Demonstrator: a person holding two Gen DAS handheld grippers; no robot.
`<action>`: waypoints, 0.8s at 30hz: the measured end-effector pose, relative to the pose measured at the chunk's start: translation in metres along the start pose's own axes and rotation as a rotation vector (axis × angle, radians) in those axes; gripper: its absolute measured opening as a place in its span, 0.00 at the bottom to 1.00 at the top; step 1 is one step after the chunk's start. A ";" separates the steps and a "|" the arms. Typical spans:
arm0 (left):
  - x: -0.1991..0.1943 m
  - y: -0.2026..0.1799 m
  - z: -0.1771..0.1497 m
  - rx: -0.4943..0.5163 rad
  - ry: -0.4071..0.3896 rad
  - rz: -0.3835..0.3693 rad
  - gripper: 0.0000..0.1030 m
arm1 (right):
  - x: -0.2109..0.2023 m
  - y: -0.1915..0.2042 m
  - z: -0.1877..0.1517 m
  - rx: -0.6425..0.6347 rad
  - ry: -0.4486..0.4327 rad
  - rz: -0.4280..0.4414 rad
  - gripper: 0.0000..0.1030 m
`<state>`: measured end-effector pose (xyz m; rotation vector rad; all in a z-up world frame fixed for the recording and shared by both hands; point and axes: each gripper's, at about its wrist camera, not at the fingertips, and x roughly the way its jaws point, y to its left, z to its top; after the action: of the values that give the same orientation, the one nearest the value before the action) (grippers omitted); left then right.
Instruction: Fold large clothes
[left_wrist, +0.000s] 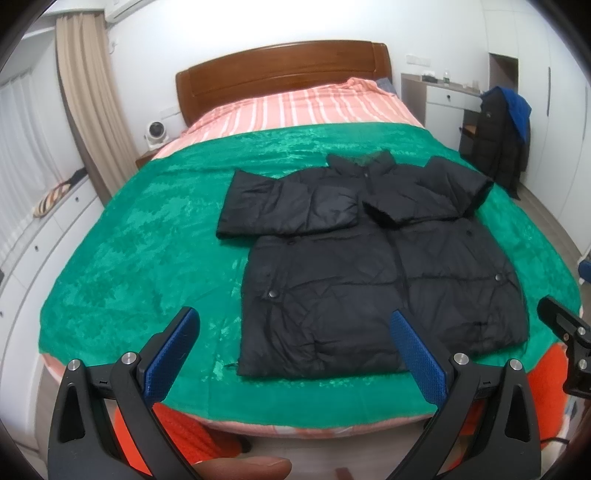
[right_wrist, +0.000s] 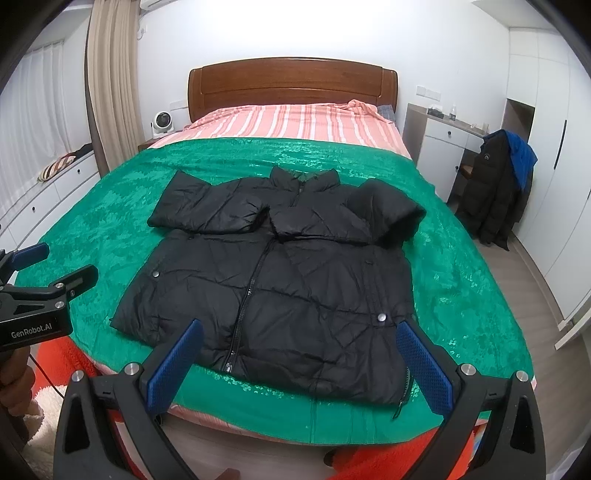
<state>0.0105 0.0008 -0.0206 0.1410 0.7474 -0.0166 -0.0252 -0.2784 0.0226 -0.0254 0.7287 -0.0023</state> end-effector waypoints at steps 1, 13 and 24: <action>0.000 0.000 0.000 0.000 0.000 0.001 1.00 | 0.000 0.000 0.000 -0.001 0.000 0.000 1.00; 0.001 0.001 0.001 -0.003 0.004 0.001 1.00 | -0.001 0.001 0.000 0.001 0.000 0.000 1.00; 0.000 0.002 -0.001 -0.002 0.007 0.004 1.00 | -0.002 0.001 -0.003 0.003 0.004 0.000 1.00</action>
<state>0.0104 0.0025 -0.0211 0.1409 0.7545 -0.0120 -0.0283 -0.2777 0.0216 -0.0227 0.7323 -0.0029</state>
